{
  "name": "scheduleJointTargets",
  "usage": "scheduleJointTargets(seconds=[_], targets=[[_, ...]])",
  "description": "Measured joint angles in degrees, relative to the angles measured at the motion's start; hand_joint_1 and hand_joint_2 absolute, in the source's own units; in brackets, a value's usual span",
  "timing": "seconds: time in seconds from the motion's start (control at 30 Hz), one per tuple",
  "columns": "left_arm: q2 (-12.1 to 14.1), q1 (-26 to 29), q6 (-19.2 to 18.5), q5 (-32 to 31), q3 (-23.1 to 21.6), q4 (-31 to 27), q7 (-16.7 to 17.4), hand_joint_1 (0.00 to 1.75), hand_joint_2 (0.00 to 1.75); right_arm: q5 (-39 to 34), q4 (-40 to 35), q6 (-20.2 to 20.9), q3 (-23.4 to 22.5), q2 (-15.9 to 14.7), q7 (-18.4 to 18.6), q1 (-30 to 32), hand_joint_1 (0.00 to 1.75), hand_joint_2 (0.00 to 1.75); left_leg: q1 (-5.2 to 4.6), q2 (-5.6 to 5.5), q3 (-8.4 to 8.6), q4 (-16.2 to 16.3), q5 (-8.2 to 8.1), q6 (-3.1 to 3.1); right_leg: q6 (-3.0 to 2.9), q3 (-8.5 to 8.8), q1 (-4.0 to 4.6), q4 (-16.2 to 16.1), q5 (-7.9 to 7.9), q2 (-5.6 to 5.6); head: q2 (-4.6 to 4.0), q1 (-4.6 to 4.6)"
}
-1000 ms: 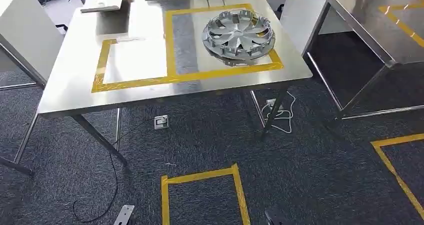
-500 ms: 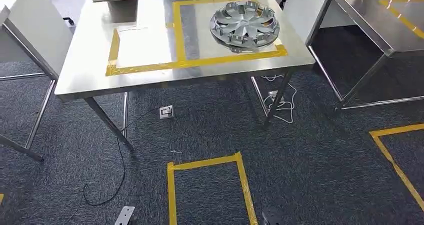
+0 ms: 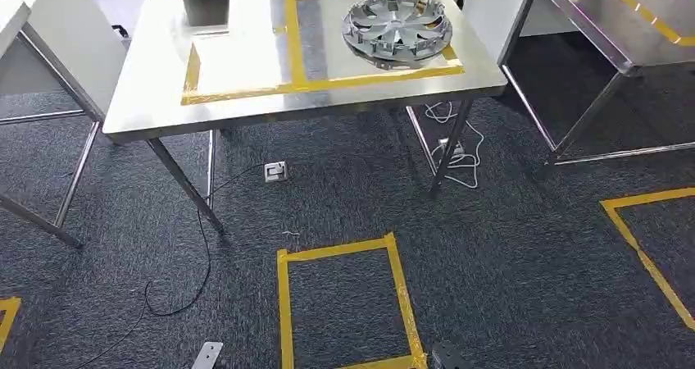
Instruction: Take the parts from the cabinet and place them on the table.
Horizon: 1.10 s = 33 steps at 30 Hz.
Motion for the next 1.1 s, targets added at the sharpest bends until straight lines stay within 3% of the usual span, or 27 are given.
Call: scheduleJointTargets(seconds=[0.1,0.13,0.17,0.2,0.23,0.3,0.33,0.37,0.4,0.43,0.47,0.5,0.53,0.6,0.63,0.67,0.7,0.73,0.8,0.83,0.87,0.9,0.97,1.0,1.03,1.07,1.1], targets=[[0.20,0.17,0.41,0.61,-0.87,-0.04,0.13,0.00,0.00,-0.61,-0.11,-0.11,0.13,0.02,-0.09,0.10,0.00,0.00,-0.63,-0.10,-0.56,-0.71,0.47,1.27,1.53,-0.43,-0.23,-0.18,1.42,-0.03,0.00,0.00],[0.20,0.25,0.55,0.70,-1.11,-0.04,0.13,0.00,0.00,-0.72,-0.11,-0.13,0.18,0.00,-0.09,0.37,0.00,0.00,-0.75,0.03,-1.09,-0.87,1.05,2.01,2.01,-0.58,-0.17,-0.34,1.95,0.02,0.00,0.11],[0.20,0.13,0.72,0.77,-1.33,-0.09,0.13,0.00,0.00,-0.76,-0.11,-0.17,0.22,-0.04,-0.11,0.54,0.00,0.00,-0.25,0.40,-1.55,-1.28,1.90,2.93,1.95,-1.16,-0.44,0.28,1.13,0.02,0.00,0.13],[0.20,-0.01,0.96,0.79,-1.59,-0.13,0.13,0.00,0.00,-0.92,-0.11,-0.26,0.28,-0.15,-0.09,0.64,0.00,0.00,-0.46,0.37,-2.41,-1.28,2.58,3.62,1.35,-2.42,-0.37,2.63,-1.75,0.10,0.00,0.33],[0.24,-0.12,1.12,0.87,-1.77,-0.15,0.13,0.00,0.00,-1.05,-0.13,-0.33,0.37,-0.13,-0.11,0.65,0.00,0.00,-0.58,0.41,-3.18,-1.24,3.23,3.91,0.85,-3.70,-0.39,6.26,-4.72,0.10,0.00,0.37],[0.31,-0.24,1.16,1.05,-2.25,-0.17,0.13,0.00,0.00,-1.31,-0.26,-0.44,0.59,-0.11,-0.13,0.66,0.00,0.00,-1.01,0.57,-4.96,-1.15,4.60,4.22,0.63,-6.46,-0.39,16.13,-9.91,0.11,0.00,0.35],[0.31,-0.26,1.16,1.07,-2.32,-0.17,0.13,0.00,0.00,-1.35,-0.26,-0.44,0.61,-0.13,-0.13,0.66,0.00,0.00,-1.24,0.60,-5.80,-1.08,5.27,4.29,0.98,-6.85,-0.38,19.55,-10.63,0.11,0.00,0.35],[0.31,-0.27,1.16,1.18,-2.45,-0.17,0.13,0.00,0.00,-1.38,-0.26,-0.44,0.63,-0.20,-0.13,0.67,0.00,0.00,-1.40,0.63,-6.55,-1.02,5.78,4.29,1.46,-6.12,-0.37,20.17,-10.06,0.11,0.00,0.33],[0.31,-0.28,1.16,1.22,-2.62,-0.17,0.15,0.00,0.00,-1.38,-0.26,-0.41,0.68,-0.22,-0.13,0.65,0.00,0.00,-1.60,0.63,-7.42,-0.90,6.43,4.27,2.19,-3.71,-0.35,17.99,-8.24,0.10,0.00,0.35],[0.28,-0.32,1.16,1.31,-2.82,-0.17,0.13,0.00,0.00,-1.38,-0.28,-0.44,0.68,-0.26,-0.11,0.56,0.00,0.00,-1.75,0.60,-8.13,-0.77,6.95,4.21,2.47,-0.62,-0.26,13.81,-6.53,0.11,0.00,0.35],[0.29,-0.37,1.16,1.33,-3.01,-0.17,0.13,0.00,0.00,-1.38,-0.41,-0.41,0.70,-0.35,-0.11,0.51,0.00,0.00,-1.86,0.54,-8.71,-0.63,7.42,4.14,2.26,2.94,-0.07,8.68,-5.51,0.10,0.00,0.35],[0.18,-0.42,1.16,1.38,-3.15,-0.22,0.13,0.00,0.00,-1.38,-0.57,-0.41,0.70,-0.50,-0.13,0.34,0.00,0.00,-1.81,0.55,-9.15,-0.47,7.97,4.01,1.05,7.23,0.33,2.23,-6.40,0.08,0.00,0.27],[0.20,-0.50,1.16,1.46,-3.32,-0.28,0.13,0.00,0.00,-1.40,-0.65,-0.39,0.74,-0.55,-0.11,0.20,0.00,0.00,-2.08,0.59,-9.48,-0.41,8.60,3.62,0.20,9.34,0.53,-2.21,-7.80,-0.01,0.00,0.28],[0.28,-0.57,1.20,1.57,-3.52,-0.26,0.13,0.00,0.00,-1.51,-0.68,-0.37,0.77,-0.55,-0.11,0.19,0.00,0.00,-1.61,0.63,-9.44,-1.01,9.78,2.97,-0.01,8.26,0.92,-1.57,-6.70,0.14,0.00,0.40],[0.26,-0.57,1.18,1.57,-3.72,-0.26,0.17,0.00,0.00,-1.59,-0.68,-0.37,0.77,-0.59,-0.06,0.17,0.00,0.00,-1.52,0.59,-9.66,-1.34,10.54,2.51,-0.65,7.69,1.16,-1.42,-6.29,0.13,0.00,0.39],[0.45,-0.42,1.18,1.64,-3.80,-0.24,0.20,0.00,0.00,-1.73,-0.68,-0.37,0.79,-0.57,-0.07,0.28,0.00,0.00,-1.85,0.44,-9.93,-1.52,10.99,2.17,-1.08,7.22,0.64,-2.04,-5.35,0.10,0.00,0.39],[0.46,-0.30,1.18,1.66,-3.91,-0.22,0.26,0.00,0.00,-1.77,-0.68,-0.37,0.81,-0.54,-0.04,0.17,0.00,0.00,-1.59,0.28,-10.65,-0.64,8.82,1.86,-1.46,6.62,0.26,-2.11,-4.48,-0.10,0.00,0.62],[0.50,-0.26,1.18,1.66,-3.98,-0.20,0.35,0.00,0.00,-1.92,-0.70,-0.37,0.81,-0.55,-0.09,0.18,0.00,0.00,-1.32,0.33,-11.32,2.03,4.59,1.49,-1.96,5.71,0.25,-2.11,-3.67,-0.07,0.00,0.50],[0.68,-0.51,1.18,1.70,-4.22,-0.20,0.46,0.00,0.00,-2.21,-0.70,-0.39,0.87,-0.31,-0.11,0.33,0.00,0.00,-0.81,0.35,-12.92,10.22,-2.29,0.80,-2.11,4.50,0.28,-2.01,-2.27,-0.09,0.00,0.33],[0.72,-0.58,1.18,1.70,-4.33,-0.20,0.48,0.00,0.00,-2.34,-0.70,-0.41,0.90,-0.26,-0.13,0.34,0.00,0.00,-0.65,0.36,-13.63,15.11,-4.42,0.43,-2.05,3.38,0.28,-1.92,-1.52,-0.15,0.00,0.26],[0.72,-0.58,1.16,1.73,-4.48,-0.20,0.48,0.00,0.00,-2.40,-0.70,-0.44,0.90,-0.26,-0.13,0.35,0.00,0.00,-0.39,0.37,-13.49,17.93,-4.09,0.13,-1.92,2.49,0.26,-1.86,-0.92,-0.13,0.00,0.22],[0.76,-0.57,1.18,1.81,-4.65,-0.20,0.50,0.00,0.00,-2.43,-0.70,-0.44,0.94,-0.26,-0.13,0.39,0.00,0.00,-0.07,0.38,-12.43,18.26,-2.23,-0.07,-1.79,1.63,0.21,-1.71,-0.33,-0.14,0.00,0.26],[0.83,-0.63,1.18,1.83,-4.74,-0.20,0.50,0.00,0.00,-2.43,-0.70,-0.44,1.01,-0.24,-0.13,0.57,0.00,0.00,0.40,0.41,-6.90,12.20,2.91,-0.29,-1.28,-0.17,0.09,-1.12,0.52,-0.11,0.00,0.24],[0.85,-0.71,1.18,1.90,-4.74,-0.20,0.50,0.00,0.00,-2.43,-0.70,-0.44,1.03,-0.24,-0.13,0.58,0.00,0.00,0.49,0.40,-3.27,7.35,3.25,-0.25,-0.90,-0.79,0.04,-0.66,0.86,-0.09,0.00,0.22],[0.85,-0.83,1.18,1.95,-4.76,-0.22,0.50,0.00,0.00,-2.45,-0.72,-0.44,1.03,-0.22,-0.13,0.61,0.00,0.00,0.38,0.35,0.19,2.09,0.26,-0.10,-0.66,-1.19,0.17,-0.41,1.17,-0.07,0.00,0.20],[0.94,-0.88,1.18,1.97,-4.76,-0.22,0.46,0.00,0.00,-2.49,-0.72,-0.44,1.05,-0.13,-0.13,0.63,0.00,0.00,0.07,0.29,2.56,-1.92,-1.20,0.38,-0.20,-1.27,0.30,-0.24,1.48,-0.09,0.00,0.35],[0.92,-0.91,1.18,1.97,-4.83,-0.20,0.44,0.00,0.00,-2.53,-0.72,-0.50,1.05,-0.13,-0.17,0.59,0.00,0.00,-0.18,0.38,1.98,-1.86,-1.41,0.74,0.36,-1.29,0.27,-0.31,2.05,-0.19,0.00,0.33]])
